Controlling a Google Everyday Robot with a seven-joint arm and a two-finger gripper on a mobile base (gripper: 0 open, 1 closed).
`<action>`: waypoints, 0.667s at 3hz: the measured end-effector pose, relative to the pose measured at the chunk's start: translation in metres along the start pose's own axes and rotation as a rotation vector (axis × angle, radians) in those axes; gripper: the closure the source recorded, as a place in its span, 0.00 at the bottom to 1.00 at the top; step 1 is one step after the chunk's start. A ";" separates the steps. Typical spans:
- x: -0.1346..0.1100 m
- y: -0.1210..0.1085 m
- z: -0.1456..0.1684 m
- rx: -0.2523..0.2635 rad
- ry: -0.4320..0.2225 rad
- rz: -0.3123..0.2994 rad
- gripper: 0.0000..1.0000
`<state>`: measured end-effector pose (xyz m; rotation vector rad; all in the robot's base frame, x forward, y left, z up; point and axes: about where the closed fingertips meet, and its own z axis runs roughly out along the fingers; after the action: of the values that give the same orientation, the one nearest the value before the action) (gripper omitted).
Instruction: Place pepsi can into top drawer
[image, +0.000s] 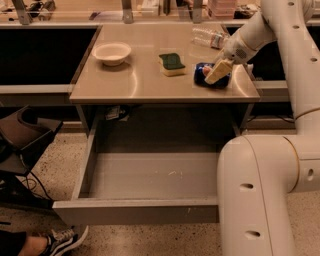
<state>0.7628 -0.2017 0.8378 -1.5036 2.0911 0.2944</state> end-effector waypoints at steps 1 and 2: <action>0.000 0.000 0.000 0.000 0.000 0.000 0.89; 0.000 0.000 0.000 0.000 -0.001 0.000 1.00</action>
Offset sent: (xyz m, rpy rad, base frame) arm 0.0000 0.0000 0.0000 0.0000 0.0000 0.0000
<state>0.7627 -0.2017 0.8379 -1.5037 2.0904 0.2947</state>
